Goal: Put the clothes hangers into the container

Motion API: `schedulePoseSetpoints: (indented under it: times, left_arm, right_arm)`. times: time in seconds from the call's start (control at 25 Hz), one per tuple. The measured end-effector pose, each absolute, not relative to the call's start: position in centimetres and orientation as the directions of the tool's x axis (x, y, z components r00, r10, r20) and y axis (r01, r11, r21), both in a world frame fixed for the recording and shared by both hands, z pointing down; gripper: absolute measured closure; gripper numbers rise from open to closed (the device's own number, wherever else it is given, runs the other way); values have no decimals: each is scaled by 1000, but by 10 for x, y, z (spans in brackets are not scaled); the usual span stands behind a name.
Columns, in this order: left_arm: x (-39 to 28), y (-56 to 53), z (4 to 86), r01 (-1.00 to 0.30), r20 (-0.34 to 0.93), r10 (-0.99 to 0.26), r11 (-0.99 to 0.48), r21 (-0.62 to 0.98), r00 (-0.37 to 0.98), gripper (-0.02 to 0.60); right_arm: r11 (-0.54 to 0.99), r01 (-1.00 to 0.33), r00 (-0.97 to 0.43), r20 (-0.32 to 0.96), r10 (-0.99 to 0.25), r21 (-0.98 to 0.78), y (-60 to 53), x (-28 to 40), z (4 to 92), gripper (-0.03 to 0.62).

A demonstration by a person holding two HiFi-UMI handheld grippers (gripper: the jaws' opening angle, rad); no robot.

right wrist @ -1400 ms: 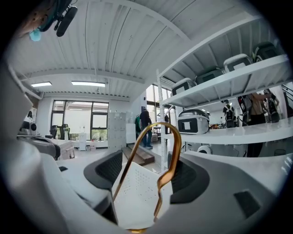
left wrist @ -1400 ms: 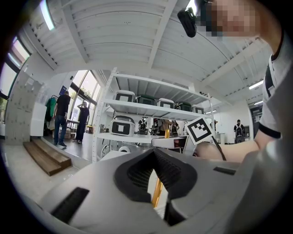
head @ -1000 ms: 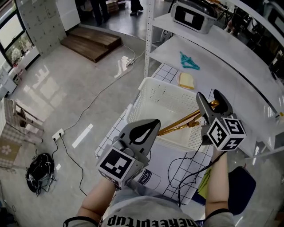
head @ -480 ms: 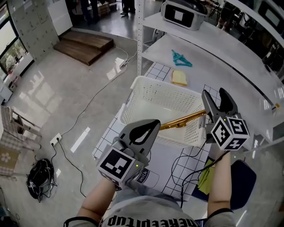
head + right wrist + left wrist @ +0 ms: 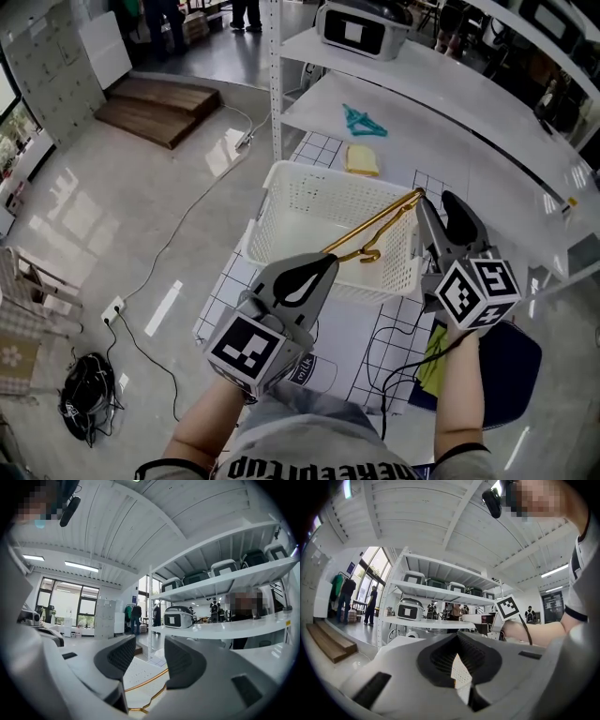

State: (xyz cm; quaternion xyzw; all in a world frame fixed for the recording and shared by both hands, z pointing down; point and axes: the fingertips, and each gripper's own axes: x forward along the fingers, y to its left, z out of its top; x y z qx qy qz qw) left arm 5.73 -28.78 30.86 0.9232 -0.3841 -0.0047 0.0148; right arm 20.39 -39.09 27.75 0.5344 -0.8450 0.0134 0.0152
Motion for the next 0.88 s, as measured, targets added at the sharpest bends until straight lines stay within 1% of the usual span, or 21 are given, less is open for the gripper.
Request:
schedulePoseSetpoints:
  times: [0.04,0.48,0.6,0.72,0.88]
  left_arm:
    - [57,-286,307,-705,-2,-705,-709,30,709,565]
    - [51,-264,302,-653,18,-653,-755,61,757,565]
    - [49,-260,300,-636,-3,-636,-771,32,772,565]
    - [50,-251,299,-617,16,-617,-785,58,787,565]
    - [51,-242,296,-591,-9,-591,-806,30,807,565]
  right_arm:
    - [426,-905,-426,40,-904,-9,-387,203,277,421]
    - [389,-921,-389,33,-920,-24,-344,183,277,593]
    - [385,-923,-385,30,-922,-29,-332,176,277,600]
    - [383,-923,-384,27,-923,-30,-319,169,276,599]
    - [371,-928,-371,25,-928,-22,-299,163,274,599]
